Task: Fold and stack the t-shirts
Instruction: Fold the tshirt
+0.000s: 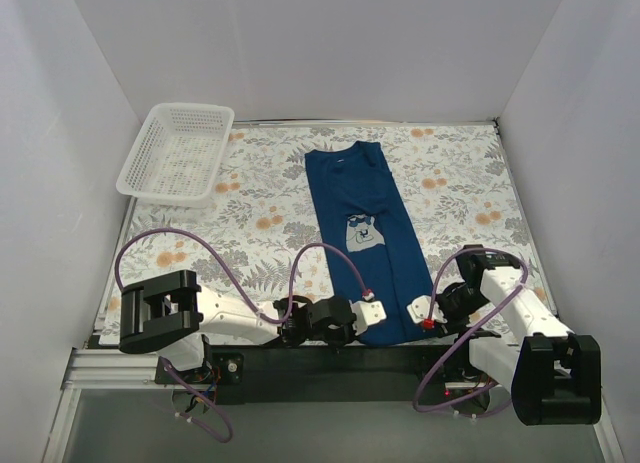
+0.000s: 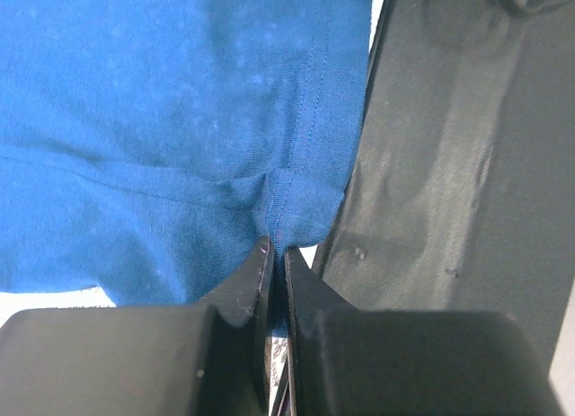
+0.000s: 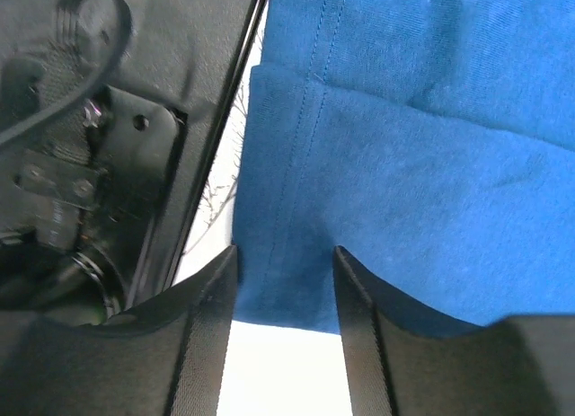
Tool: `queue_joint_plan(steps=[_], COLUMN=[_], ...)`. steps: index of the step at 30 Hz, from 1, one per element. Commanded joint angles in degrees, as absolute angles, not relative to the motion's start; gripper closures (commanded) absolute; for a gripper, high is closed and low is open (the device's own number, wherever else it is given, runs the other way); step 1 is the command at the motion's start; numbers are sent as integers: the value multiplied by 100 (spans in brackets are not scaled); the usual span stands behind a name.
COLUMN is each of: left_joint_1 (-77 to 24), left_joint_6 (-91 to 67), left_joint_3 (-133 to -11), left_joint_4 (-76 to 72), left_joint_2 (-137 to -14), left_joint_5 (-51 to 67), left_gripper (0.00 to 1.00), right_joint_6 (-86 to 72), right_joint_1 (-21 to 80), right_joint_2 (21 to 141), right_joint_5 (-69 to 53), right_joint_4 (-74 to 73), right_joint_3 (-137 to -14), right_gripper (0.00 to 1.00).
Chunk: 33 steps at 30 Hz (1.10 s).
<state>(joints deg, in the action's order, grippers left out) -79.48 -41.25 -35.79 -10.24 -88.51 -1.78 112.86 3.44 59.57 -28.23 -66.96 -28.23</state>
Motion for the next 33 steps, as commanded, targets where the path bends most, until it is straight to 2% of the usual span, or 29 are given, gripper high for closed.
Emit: queue_joint_plan(steps=[1, 7, 11, 15, 21, 25, 33], left_joint_1=[-7901, -7875, -7857, -7831, -7761, -7630, -6892], left_joint_6=[-4236, -4385, -4456, -4500, -4491, -4465, -4386], left_joint_3=[-3823, -3815, -3779, -3771, -3762, -3840, -4016], left_joint_4=[-1213, -1292, -1354, -1371, -1283, -1195, -994], left_joint_2=[-8815, -8851, -8903, -8912, -8763, -8579, -7955], left_joint_5=[-35, 157, 237, 299, 316, 430, 1377], left_gripper=[100, 100, 100, 100, 100, 100, 100], right_joint_6=[11611, 11110, 10864, 10627, 10169, 10467, 10406], right_joint_1=[588, 1002, 1028, 1020, 1011, 1002, 888], right_joint_2=[6038, 5977, 5819, 5766, 5801, 6020, 6811], right_joint_5=[-2619, -2400, -2426, -2548, -2751, -3058, -3708], right_joint_4=[-6452, -5916, -5660, -5642, -5809, -6685, -7207], right_joint_3=[-2742, -2409, -2259, -2407, -3144, -3768, -4763], right_gripper=[56, 61, 88, 97, 99, 99, 99])
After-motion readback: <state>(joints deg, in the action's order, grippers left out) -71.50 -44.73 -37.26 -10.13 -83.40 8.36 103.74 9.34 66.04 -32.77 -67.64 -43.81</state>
